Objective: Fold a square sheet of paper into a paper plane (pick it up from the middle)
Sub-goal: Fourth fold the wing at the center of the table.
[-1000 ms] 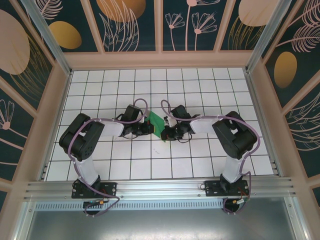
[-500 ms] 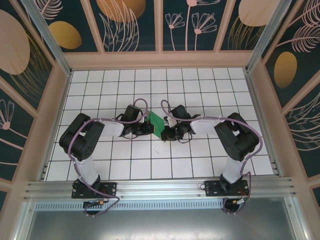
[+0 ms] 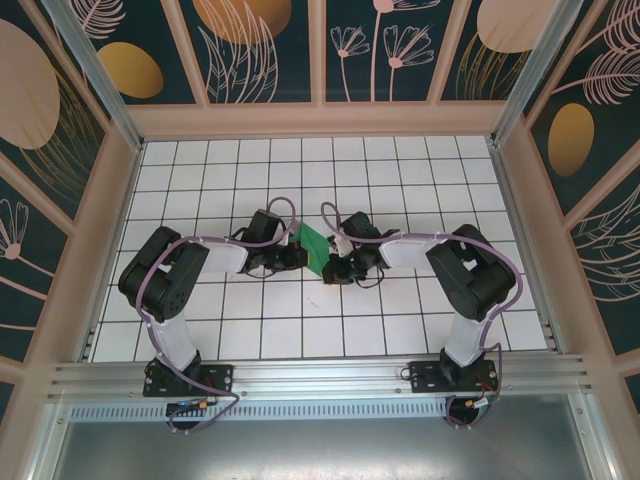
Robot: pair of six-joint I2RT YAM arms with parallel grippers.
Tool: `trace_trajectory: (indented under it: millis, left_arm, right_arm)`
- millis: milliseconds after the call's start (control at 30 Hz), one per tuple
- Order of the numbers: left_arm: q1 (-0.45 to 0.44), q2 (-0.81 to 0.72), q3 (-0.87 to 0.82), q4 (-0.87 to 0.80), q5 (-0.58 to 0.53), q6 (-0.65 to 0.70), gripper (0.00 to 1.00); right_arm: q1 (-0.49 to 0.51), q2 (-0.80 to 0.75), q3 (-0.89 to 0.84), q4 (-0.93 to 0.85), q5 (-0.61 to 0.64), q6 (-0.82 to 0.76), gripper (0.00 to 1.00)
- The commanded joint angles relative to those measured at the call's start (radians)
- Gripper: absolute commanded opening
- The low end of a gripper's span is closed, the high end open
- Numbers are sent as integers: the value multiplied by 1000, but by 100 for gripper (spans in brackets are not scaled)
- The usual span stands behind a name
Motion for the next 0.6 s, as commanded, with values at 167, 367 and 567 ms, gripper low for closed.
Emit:
trace_trajectory:
  millis: [167,367,567]
  left_arm:
    - [7,41,-32,-50,-34,20,4]
    - [7,37,-47,-32,-30,8,4]
    - [7,26,-54,-33,-31,3,5]
  right_arm:
    - [-18,-34,76,26,18,18,10]
    - [-23,55,88,50,-28,19,10]
    - [-29,114,61,1,53,-2,9]
